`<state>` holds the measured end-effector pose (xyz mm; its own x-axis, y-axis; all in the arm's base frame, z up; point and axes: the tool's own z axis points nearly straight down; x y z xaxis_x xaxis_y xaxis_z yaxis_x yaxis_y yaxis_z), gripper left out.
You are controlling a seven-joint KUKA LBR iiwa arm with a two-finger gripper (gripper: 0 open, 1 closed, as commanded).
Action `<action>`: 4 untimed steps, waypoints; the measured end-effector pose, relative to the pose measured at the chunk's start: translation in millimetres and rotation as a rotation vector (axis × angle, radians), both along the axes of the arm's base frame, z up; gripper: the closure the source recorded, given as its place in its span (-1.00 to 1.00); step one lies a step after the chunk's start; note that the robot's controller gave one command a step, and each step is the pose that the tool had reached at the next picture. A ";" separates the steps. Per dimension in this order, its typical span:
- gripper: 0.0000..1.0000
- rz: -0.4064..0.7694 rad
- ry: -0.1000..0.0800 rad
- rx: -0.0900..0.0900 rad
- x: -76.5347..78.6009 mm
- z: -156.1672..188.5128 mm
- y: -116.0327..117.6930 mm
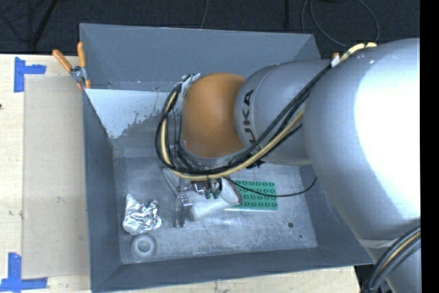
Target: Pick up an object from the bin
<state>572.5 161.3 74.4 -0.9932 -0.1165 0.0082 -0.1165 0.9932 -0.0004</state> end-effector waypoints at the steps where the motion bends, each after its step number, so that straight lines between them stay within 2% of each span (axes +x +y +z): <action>1: -1.00 0.174 -0.018 0.005 -78.7 -2.9 60.2; 2: 1.00 0.167 -0.018 0.007 -77.0 -0.9 59.6; 3: -1.00 0.165 -0.019 0.005 -77.2 -3.1 58.4; 4: 1.00 0.163 -0.018 0.007 -76.8 -0.9 59.2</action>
Offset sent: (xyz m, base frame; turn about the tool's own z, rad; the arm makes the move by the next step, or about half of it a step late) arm -0.0802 0.0579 -0.0044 -0.1691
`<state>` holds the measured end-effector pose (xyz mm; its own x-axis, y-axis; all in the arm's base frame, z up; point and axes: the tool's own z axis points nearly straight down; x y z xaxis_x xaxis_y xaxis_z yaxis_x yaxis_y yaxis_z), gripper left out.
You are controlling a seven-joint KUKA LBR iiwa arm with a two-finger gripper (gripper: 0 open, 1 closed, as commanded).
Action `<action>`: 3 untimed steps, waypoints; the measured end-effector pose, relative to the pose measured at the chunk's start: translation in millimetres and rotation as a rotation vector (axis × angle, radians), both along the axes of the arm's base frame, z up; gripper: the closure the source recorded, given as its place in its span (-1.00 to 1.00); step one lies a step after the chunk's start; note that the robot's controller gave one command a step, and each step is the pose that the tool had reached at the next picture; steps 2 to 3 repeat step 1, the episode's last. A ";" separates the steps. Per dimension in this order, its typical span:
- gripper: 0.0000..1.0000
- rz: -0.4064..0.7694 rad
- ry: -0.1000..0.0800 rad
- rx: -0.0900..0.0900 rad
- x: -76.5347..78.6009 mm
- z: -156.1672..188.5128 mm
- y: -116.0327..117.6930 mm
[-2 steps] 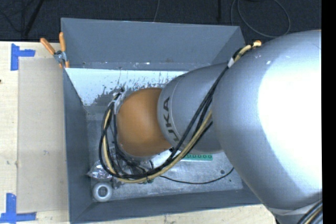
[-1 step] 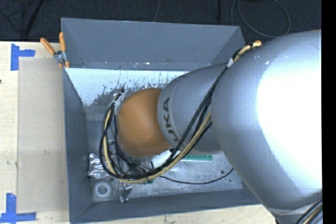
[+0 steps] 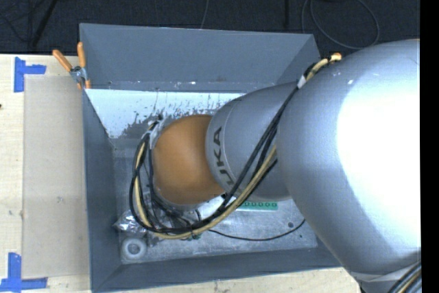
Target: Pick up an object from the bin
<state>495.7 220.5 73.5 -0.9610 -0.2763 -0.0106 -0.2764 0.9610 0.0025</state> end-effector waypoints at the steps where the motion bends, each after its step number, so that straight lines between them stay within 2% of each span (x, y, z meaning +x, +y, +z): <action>1: 1.00 -0.034 0.002 -0.002 -3.6 147.2 -0.7; 3: 1.00 -0.034 0.002 -0.002 -3.6 147.2 -0.7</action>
Offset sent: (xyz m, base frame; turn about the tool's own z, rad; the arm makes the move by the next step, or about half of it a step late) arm -0.0057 -0.0007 0.1430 0.0339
